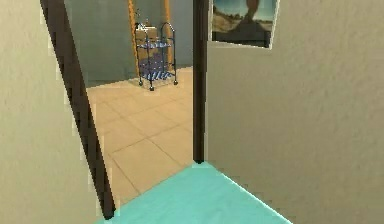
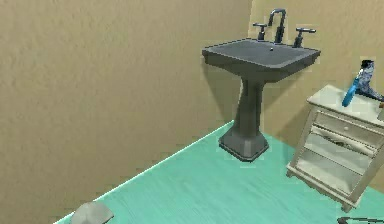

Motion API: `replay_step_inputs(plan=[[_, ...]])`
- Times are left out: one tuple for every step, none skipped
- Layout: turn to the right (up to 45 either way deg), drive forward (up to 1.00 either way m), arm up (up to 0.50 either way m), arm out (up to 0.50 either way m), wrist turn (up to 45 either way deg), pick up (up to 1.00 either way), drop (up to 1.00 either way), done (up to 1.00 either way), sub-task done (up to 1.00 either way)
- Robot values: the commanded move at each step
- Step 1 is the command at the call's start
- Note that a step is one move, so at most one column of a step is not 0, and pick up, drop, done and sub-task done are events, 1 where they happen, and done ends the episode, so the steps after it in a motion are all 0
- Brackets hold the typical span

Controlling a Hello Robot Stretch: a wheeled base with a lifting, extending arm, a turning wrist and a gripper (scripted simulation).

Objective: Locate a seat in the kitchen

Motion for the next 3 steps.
replay_step_inputs(plan=[[-9.0,0.00,0.00,0.00,0.0,0.00,0.00,0.00,0.00],[0.0,1.00,0.00,0.00,0.0,0.00,0.00,0.00,0.00],[0.0,0.75,0.00,0.00,0.0,0.00,0.00,0.00,0.00]])
